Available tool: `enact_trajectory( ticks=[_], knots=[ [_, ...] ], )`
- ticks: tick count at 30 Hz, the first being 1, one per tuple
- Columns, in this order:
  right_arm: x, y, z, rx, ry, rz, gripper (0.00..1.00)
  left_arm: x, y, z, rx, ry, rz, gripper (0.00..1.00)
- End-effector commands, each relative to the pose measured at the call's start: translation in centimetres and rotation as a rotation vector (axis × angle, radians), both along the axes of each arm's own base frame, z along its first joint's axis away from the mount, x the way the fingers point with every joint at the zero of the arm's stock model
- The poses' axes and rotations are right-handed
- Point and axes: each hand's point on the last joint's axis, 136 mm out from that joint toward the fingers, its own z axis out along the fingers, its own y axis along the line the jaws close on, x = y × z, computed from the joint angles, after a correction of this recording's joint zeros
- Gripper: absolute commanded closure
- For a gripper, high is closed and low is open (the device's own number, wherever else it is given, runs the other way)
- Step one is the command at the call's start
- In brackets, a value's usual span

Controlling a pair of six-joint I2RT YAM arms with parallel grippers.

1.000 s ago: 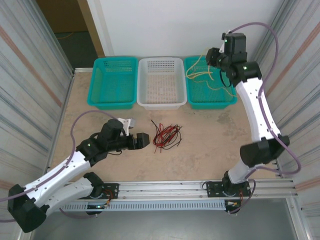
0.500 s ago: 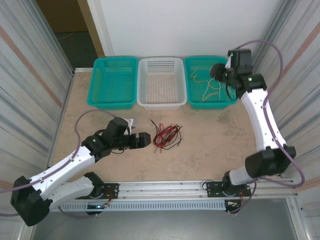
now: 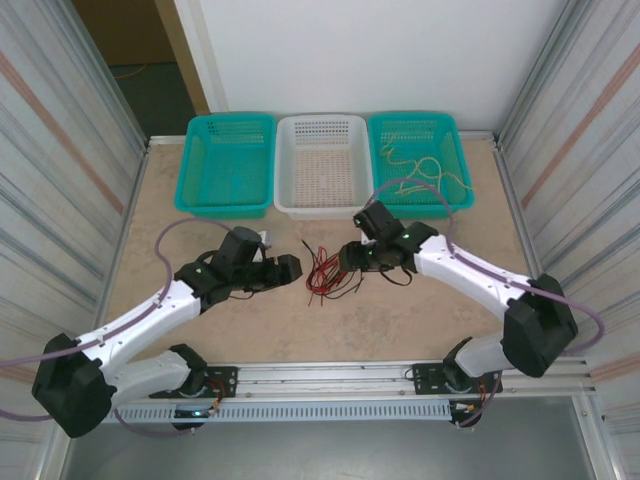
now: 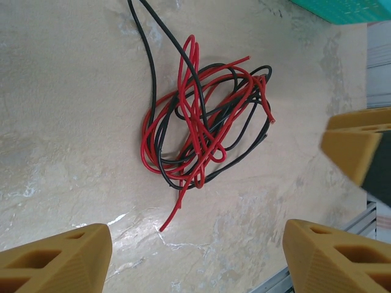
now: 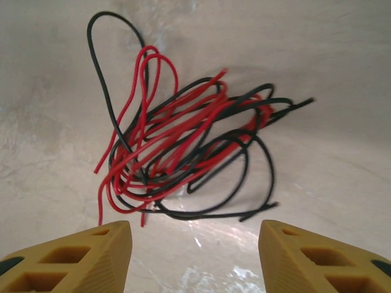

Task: Untangle the cables

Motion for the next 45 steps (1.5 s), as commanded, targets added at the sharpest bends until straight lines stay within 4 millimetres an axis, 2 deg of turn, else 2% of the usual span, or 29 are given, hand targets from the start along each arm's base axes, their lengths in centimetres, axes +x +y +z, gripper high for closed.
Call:
enact_trajectory(
  ticks=[1,4,6,8,11,13,16,18,19,20,21,22,24,27,30,33,35,37,40,43,45],
  knots=[
    [2.6,1.8,1.1,0.038,-0.022,-0.086,0.35,-0.1,0.3,-0.1,-0.009,0.024,0.026,0.27],
    [3.2,3.5,1.4,0.004,-0.021,-0.043,0.38,-0.5,0.6,-0.4,-0.036,0.038,0.059,0.28],
    [3.6,5.2,2.0,-0.016,-0.060,0.029,0.46,-0.5,1.1,-0.6,-0.040,0.022,0.080,0.28],
    [3.9,6.9,1.7,-0.049,-0.072,0.108,0.52,-0.7,2.4,-1.0,-0.020,0.032,0.134,0.30],
    [4.6,8.0,-0.4,-0.146,-0.037,0.163,0.60,-1.0,3.7,-0.9,-0.051,0.045,0.193,0.31],
    [4.7,8.9,-1.9,-0.167,-0.008,0.193,0.59,-1.3,4.2,-0.6,-0.075,0.050,0.204,0.31],
    [4.9,10.2,-3.9,-0.196,0.022,0.238,0.52,-1.5,5.1,-0.2,-0.082,0.037,0.201,0.30],
    [4.9,10.7,-5.1,-0.224,0.050,0.258,0.55,-1.5,5.6,0.1,-0.089,0.047,0.212,0.31],
    [4.9,10.7,-5.5,-0.239,0.055,0.261,0.60,-1.4,5.8,0.3,-0.098,0.045,0.215,0.32],
    [5.0,10.5,-5.8,-0.254,0.062,0.256,0.74,-1.4,5.9,0.6,-0.107,0.039,0.219,0.32],
    [4.9,10.5,-5.7,-0.260,0.061,0.256,0.84,-1.3,6.0,0.9,-0.113,0.031,0.223,0.32],
    [5.0,10.4,-5.3,-0.264,0.049,0.253,0.89,-1.3,6.0,1.1,-0.115,0.023,0.220,0.32],
    [5.0,10.2,-3.6,-0.248,0.005,0.248,1.00,-1.2,6.0,1.4,-0.114,0.006,0.214,0.33],
    [4.2,9.9,0.2,-0.181,-0.052,0.244,1.00,-1.0,5.6,1.9,-0.129,-0.002,0.193,0.33],
    [2.6,9.4,5.6,-0.080,-0.151,0.256,1.00,-0.5,4.5,3.1,-0.187,-0.034,0.162,0.34],
    [0.8,8.8,10.1,0.008,-0.259,0.297,1.00,0.3,3.2,4.7,-0.240,-0.084,0.112,0.42],
    [-0.5,8.5,13.1,0.073,-0.313,0.327,1.00,0.9,2.1,6.6,-0.253,-0.131,0.058,0.45],
    [-1.4,8.4,15.9,0.134,-0.367,0.347,1.00,1.3,1.3,8.5,-0.242,-0.193,0.012,0.42],
    [-2.6,8.2,19.4,0.214,-0.427,0.385,1.00,1.6,-0.6,11.7,-0.233,-0.314,-0.086,0.33],
    [-3.0,7.9,21.9,0.261,-0.493,0.405,1.00,2.1,-1.7,12.8,-0.175,-0.383,-0.145,0.23],
    [-3.2,7.7,23.3,0.275,-0.516,0.409,1.00,2.3,-2.4,13.3,-0.145,-0.411,-0.187,0.21]
  ],
)
